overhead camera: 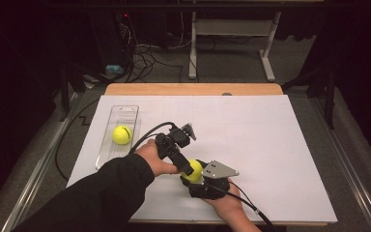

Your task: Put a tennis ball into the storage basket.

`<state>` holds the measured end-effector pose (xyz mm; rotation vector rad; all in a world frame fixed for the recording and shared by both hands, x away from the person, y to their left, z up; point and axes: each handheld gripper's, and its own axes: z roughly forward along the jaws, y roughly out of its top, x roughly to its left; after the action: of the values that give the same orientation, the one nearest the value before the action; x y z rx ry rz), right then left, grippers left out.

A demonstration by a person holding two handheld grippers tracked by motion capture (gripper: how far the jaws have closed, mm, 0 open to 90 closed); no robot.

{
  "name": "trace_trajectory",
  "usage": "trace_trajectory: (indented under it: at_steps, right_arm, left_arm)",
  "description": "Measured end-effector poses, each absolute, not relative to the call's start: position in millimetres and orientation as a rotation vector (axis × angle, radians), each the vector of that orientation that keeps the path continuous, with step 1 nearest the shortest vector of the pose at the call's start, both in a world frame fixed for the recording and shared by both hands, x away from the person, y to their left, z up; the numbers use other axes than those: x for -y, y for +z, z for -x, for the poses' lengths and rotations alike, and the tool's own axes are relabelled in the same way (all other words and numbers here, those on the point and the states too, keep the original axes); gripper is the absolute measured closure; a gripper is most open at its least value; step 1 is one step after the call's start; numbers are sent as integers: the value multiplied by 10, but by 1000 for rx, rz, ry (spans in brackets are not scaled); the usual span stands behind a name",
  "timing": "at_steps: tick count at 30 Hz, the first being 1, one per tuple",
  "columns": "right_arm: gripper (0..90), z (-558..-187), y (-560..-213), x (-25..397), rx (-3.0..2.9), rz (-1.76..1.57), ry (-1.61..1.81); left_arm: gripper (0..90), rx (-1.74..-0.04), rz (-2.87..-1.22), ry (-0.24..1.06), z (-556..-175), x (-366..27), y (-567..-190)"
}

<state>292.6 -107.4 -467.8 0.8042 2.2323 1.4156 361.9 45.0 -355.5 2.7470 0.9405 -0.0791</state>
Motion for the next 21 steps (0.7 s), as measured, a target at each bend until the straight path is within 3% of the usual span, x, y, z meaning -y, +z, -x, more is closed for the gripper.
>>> trace_trajectory:
  at_steps: [14, 21]
  right_arm:
    - [268, -2894, -4662, 1067, -2219, -794, 1421]
    - [267, -2895, -4661, 1068, -2209, -795, 1440]
  left_arm:
    - [47, -927, -2751, -179, -3613, -287, -3795]
    - [154, -915, -2736, -227, -3623, -286, -3804]
